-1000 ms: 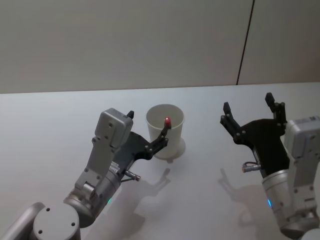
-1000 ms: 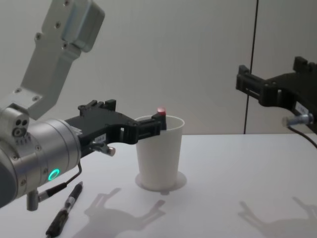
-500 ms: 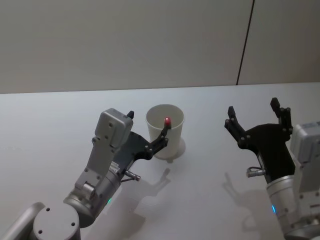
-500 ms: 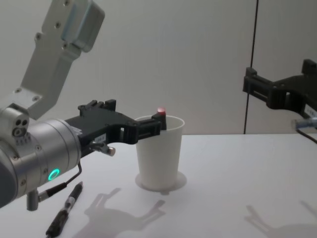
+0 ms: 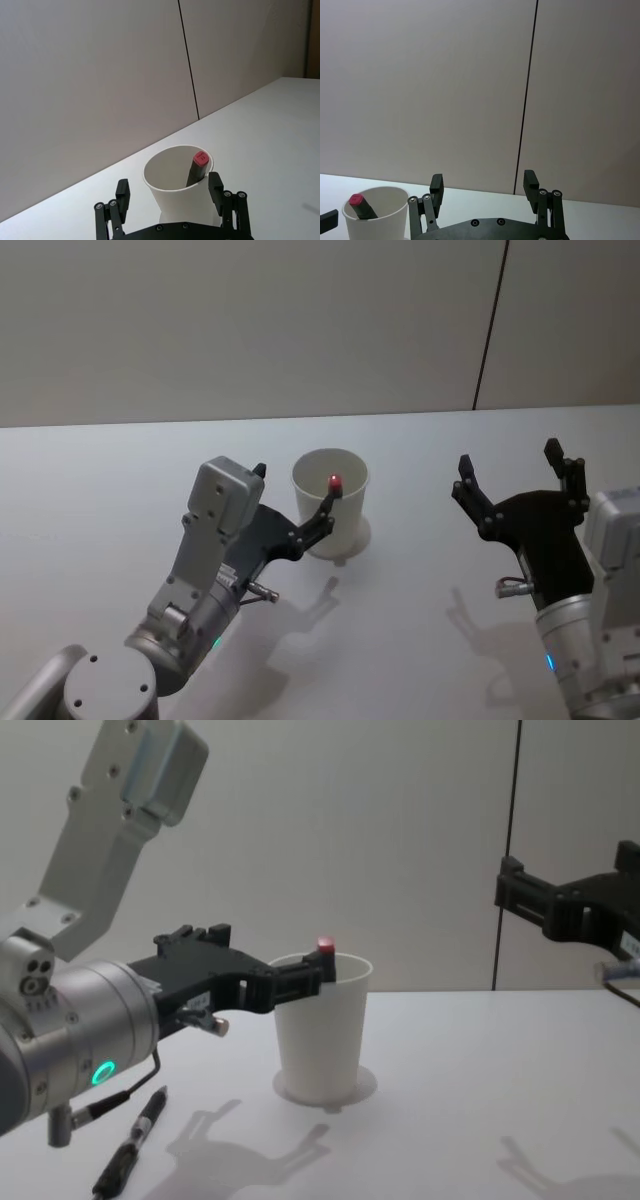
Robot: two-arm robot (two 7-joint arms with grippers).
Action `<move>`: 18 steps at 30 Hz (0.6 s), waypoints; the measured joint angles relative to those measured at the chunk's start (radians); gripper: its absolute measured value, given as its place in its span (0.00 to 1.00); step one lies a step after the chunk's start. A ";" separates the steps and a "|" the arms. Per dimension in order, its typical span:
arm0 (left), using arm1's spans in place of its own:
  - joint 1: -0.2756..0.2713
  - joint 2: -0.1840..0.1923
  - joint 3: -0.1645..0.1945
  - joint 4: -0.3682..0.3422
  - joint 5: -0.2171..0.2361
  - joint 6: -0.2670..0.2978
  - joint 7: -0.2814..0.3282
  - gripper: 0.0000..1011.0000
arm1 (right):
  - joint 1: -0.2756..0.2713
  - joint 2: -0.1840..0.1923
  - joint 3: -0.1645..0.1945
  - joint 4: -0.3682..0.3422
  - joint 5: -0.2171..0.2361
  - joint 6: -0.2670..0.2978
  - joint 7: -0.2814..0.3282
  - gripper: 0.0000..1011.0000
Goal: Place the pen into the pen holder.
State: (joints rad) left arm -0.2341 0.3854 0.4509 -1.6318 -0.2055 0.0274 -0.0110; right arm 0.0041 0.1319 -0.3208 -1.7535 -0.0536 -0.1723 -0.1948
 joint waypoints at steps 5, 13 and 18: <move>0.007 0.008 -0.008 -0.017 -0.020 0.042 0.010 0.99 | -0.002 0.000 0.000 -0.002 0.000 0.001 0.000 0.99; 0.020 0.020 -0.023 -0.052 -0.067 0.140 0.042 0.99 | -0.004 0.000 0.001 -0.004 -0.001 0.002 -0.001 0.99; 0.030 0.028 -0.036 -0.081 -0.108 0.223 0.073 0.99 | -0.004 0.000 0.001 -0.004 -0.001 0.002 -0.002 0.99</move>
State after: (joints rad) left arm -0.2038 0.4136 0.4147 -1.7132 -0.3131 0.2504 0.0621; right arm 0.0000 0.1323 -0.3201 -1.7577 -0.0546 -0.1704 -0.1964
